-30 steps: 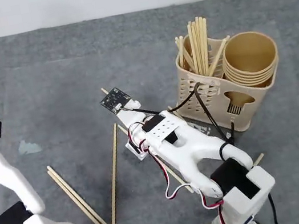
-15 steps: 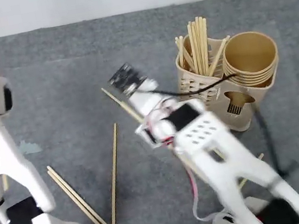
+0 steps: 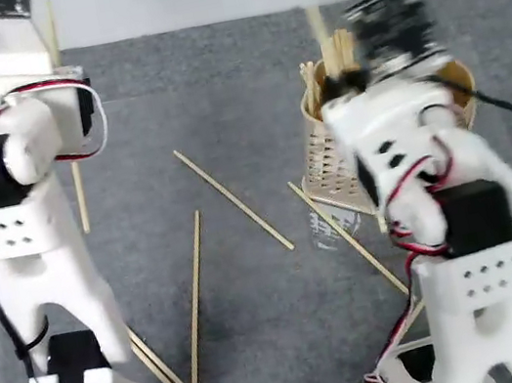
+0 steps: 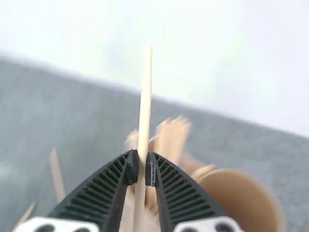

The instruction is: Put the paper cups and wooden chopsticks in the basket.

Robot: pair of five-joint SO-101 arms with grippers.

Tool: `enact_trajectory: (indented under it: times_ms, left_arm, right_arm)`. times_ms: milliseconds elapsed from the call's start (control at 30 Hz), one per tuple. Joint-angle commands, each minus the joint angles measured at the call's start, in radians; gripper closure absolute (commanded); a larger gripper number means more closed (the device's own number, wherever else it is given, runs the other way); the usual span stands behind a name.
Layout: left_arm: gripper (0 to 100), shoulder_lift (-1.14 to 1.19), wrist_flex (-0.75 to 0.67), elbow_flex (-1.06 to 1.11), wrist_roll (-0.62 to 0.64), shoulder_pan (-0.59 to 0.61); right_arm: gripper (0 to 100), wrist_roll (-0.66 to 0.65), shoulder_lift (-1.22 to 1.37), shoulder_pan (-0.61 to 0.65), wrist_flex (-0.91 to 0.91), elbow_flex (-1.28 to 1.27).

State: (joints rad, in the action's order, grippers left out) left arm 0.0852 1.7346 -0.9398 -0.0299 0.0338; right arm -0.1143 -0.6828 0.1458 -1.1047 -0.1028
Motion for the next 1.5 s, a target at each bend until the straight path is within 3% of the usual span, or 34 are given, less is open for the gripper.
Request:
enact_trajectory:
  times_ms: [0,167,400,767,833,1000,1067,1200,1333,1467]
  left_arm:
    - [99,-0.057,0.015,-0.041,0.015,-0.026]
    - [99,-0.057,0.017,-0.041,0.015,-0.023]
    - [99,-0.057,0.017,-0.041,0.015,-0.023]
    - [99,-0.055,0.015,-0.041,0.069,-0.032]
    - [99,-0.054,0.014,-0.041,0.077,-0.034]
    - [99,-0.057,0.011,-0.045,0.077,-0.084]
    - [99,-0.057,-0.009,-0.047,0.077,-0.127]
    - [99,-0.057,-0.091,-0.047,0.078,-0.222]
    - [99,-0.051,-0.216,-0.047,0.078,-0.287]
    - [99,-0.046,-0.336,-0.041,0.126,-0.341]
  right_arm:
    - [99.1,0.058,-0.048,-0.059,0.165,0.046]
    - [99.1,0.135,-0.114,-0.082,0.493,-0.118]
    - [99.1,0.137,-0.159,-0.085,1.007,-0.494]
    - [99.0,0.135,-0.147,-0.084,1.210,-0.717]
    - [97.9,0.133,-0.133,-0.081,1.202,-0.724]
    - [74.3,0.081,-0.088,-0.077,1.102,-0.723]
    - [72.1,0.084,-0.102,-0.082,1.064,-0.723]
    - [76.7,0.104,-0.217,-0.077,0.917,-0.738]
    - [88.5,0.201,-0.410,-0.076,0.665,-0.744]
    - [99.1,0.199,-0.610,-0.041,0.372,-0.747]
